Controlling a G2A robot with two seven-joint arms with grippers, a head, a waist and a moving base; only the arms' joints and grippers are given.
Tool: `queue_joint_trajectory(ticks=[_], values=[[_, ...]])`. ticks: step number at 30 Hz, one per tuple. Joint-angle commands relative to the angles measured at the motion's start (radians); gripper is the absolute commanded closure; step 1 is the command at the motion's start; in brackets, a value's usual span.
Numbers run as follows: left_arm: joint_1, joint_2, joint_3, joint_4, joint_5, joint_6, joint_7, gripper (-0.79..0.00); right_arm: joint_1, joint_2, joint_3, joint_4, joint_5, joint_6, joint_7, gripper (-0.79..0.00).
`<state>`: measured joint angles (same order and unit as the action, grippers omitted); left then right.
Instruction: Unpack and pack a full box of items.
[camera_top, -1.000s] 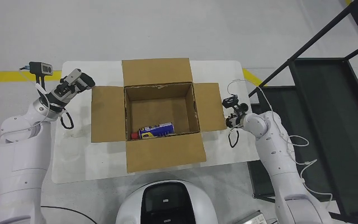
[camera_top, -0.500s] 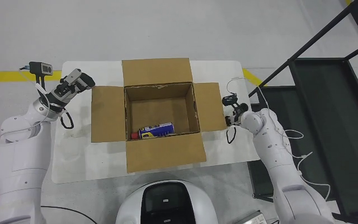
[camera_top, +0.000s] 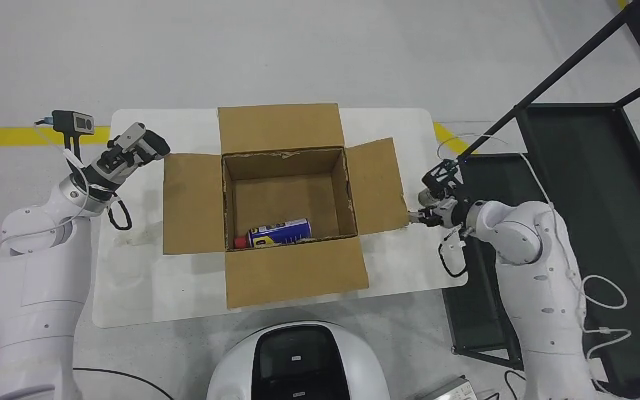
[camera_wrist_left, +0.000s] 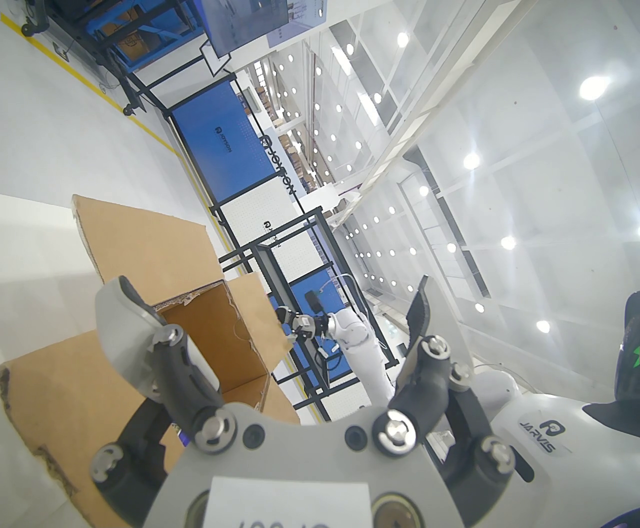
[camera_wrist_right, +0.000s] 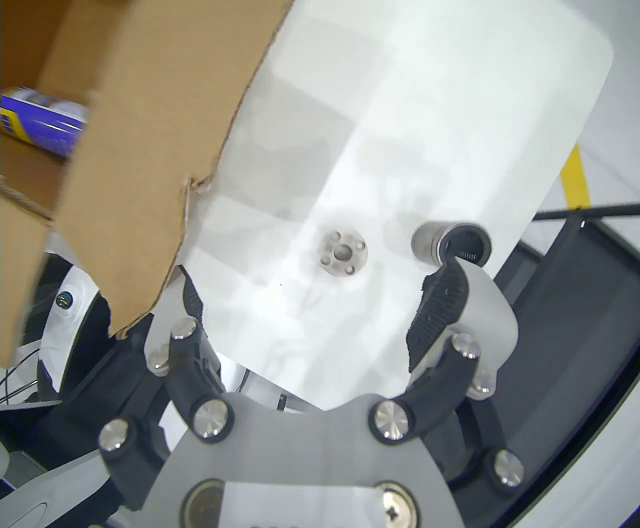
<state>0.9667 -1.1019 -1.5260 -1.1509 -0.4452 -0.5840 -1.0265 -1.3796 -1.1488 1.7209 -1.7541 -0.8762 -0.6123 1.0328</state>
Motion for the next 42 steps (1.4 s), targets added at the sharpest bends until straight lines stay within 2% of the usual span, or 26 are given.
queue_joint_trajectory(ticks=[1, 7, 11, 19, 23, 28, 35, 42], values=[[0.0, 0.0, 0.0, 0.0, 0.0, 0.0, 0.0, -0.785, -0.001, 0.002, -0.022, -0.065, 0.045, -0.021, 0.005, -0.785], [0.0, 0.0, 0.0, 0.0, 0.0, 0.0, 0.0, -0.785, 0.062, 0.005, -0.13, -0.119, 0.039, -0.004, 0.01, -0.785], [0.0, 0.0, 0.0, 0.0, 0.0, 0.0, 0.0, -0.785, 0.106, 0.009, -0.163, -0.091, -0.062, 0.043, 0.013, -0.785], [0.0, 0.0, 0.0, 0.0, 0.0, 0.0, 0.0, -0.785, 0.08, 0.034, -0.047, -0.147, -0.085, 0.041, 0.037, -0.785], [0.0, 0.0, 0.0, 0.0, 0.0, 0.0, 0.0, -0.785, 0.077, 0.04, -0.052, -0.206, -0.049, 0.021, 0.03, -0.785], [0.0, 0.0, 0.0, 0.0, 0.0, 0.0, 0.0, -0.785, 0.132, 0.037, -0.209, -0.216, -0.042, -0.013, 0.019, -0.785], [0.0, 0.0, 0.0, 0.0, 0.0, 0.0, 0.0, -0.785, 0.285, 0.012, -0.483, -0.072, -0.124, 0.021, -0.039, -0.785], [0.0, 0.0, 0.0, 0.0, 0.0, 0.0, 0.0, -0.785, 0.285, 0.012, -0.483, -0.072, -0.124, 0.021, -0.039, -0.785]])
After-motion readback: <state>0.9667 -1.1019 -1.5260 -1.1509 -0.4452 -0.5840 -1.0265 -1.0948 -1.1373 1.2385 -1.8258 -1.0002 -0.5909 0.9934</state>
